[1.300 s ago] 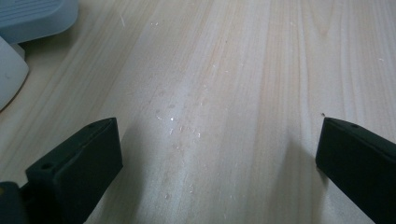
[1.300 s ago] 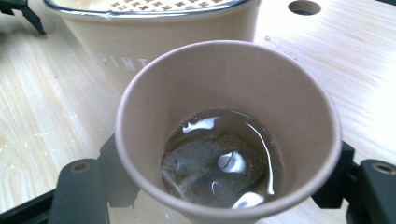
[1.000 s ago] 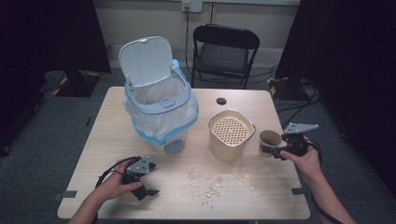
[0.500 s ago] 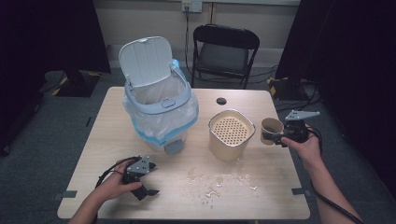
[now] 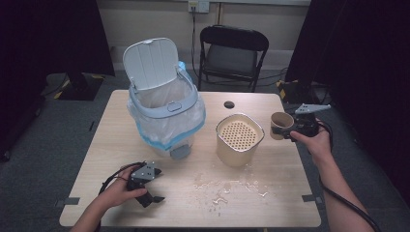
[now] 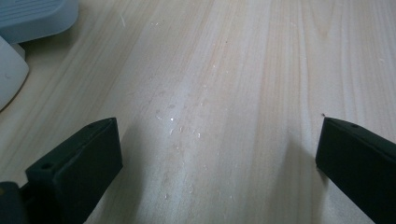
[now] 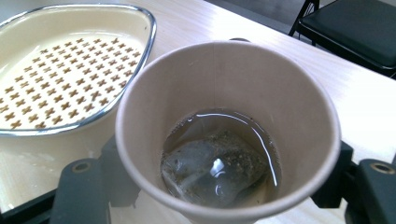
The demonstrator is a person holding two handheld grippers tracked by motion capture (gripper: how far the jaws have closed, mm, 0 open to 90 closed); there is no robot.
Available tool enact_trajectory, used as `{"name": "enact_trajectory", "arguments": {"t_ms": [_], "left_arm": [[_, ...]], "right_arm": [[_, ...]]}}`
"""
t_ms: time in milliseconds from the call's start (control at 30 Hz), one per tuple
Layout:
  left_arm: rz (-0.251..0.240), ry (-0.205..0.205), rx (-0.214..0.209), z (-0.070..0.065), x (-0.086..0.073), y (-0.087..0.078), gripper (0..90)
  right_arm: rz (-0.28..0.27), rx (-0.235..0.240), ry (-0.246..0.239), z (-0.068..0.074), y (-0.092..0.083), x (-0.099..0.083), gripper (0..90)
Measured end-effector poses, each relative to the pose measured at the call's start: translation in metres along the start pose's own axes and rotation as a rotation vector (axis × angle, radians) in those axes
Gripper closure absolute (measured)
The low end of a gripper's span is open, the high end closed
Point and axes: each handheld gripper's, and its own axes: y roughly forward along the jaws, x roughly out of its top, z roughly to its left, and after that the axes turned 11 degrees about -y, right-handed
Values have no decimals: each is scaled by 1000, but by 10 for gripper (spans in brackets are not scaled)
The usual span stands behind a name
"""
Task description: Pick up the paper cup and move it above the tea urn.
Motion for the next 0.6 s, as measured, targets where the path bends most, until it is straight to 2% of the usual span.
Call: {"name": "enact_trajectory", "arguments": {"t_ms": [233, 300, 600], "left_arm": [[0, 0, 0, 0, 0, 0, 0], [0, 0, 0, 0, 0, 0, 0], [0, 0, 0, 0, 0, 0, 0]], "right_arm": [[3, -15, -15, -8, 1, 13, 281], [-15, -13, -11, -11, 1, 17, 281], [-15, -10, -45, -12, 9, 35, 281]]}}
